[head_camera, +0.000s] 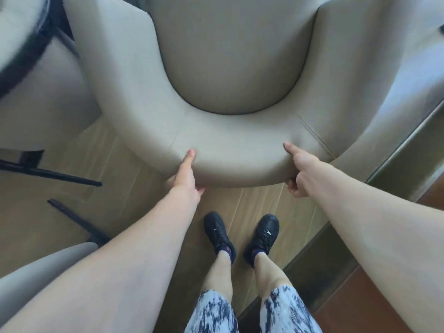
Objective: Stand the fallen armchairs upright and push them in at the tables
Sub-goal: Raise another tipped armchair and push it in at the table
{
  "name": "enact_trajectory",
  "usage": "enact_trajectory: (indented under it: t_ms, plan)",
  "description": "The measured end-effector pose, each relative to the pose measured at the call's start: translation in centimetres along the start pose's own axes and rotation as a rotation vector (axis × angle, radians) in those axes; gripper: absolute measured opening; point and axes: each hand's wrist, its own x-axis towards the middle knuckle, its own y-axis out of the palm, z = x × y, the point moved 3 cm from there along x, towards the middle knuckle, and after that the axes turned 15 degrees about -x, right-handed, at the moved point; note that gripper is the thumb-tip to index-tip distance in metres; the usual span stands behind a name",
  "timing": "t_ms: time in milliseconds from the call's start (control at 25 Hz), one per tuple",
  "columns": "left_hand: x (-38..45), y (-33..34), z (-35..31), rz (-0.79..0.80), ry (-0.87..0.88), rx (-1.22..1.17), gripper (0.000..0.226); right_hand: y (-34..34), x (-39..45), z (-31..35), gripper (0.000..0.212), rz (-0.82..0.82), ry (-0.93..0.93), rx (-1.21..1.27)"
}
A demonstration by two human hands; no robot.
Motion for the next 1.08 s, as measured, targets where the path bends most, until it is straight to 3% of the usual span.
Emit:
enact_trajectory:
  t_ms: [80, 160, 320, 480, 600, 760, 920, 1080]
  plan:
    - [-0.9, 0.4, -1.7, 0.002, 0.091, 0.05, 0.056, -0.2, -1.6, 1.9, 0.054, 0.029, 0.01, -0.057]
    - [-1.9, 0.7, -3.1, 0.014, 0.341, 0.233, 0.053, -0.5, -3.1, 4.1, 0.052, 0.035, 0.008, -0.073]
    - [-4.0, 2.8, -5.3, 0.35, 1.259, 1.213, 0.065, -1.2, -5.7, 8.8, 0.061, -0.007, -0.038, -0.138]
    - [-2.5, 6.9, -8.8, 0.27, 1.643, 1.725, 0.09, -1.4, -7.7, 13.3, 0.063, 0.007, -0.16, -0.228]
    - [-2.3, 11.3, -12.1, 0.248, 1.753, 1.809, 0.092, -1.6, -9.1, 16.7, 0.065, -0.034, -0.317, -0.306]
    - [-3.0, 17.5, -15.7, 0.178, 1.673, 1.883, 0.084, -1.6, -10.7, 21.2, 0.053, -0.086, -0.396, -0.29]
    - [-3.3, 22.1, -18.2, 0.171, 1.576, 1.949, 0.084, -1.4, -11.3, 24.4, 0.058, -0.162, -0.416, -0.275]
    - [-2.8, 23.8, -19.1, 0.133, 1.637, 2.026, 0.088, -2.0, -11.6, 25.4, 0.061, -0.17, -0.457, -0.385]
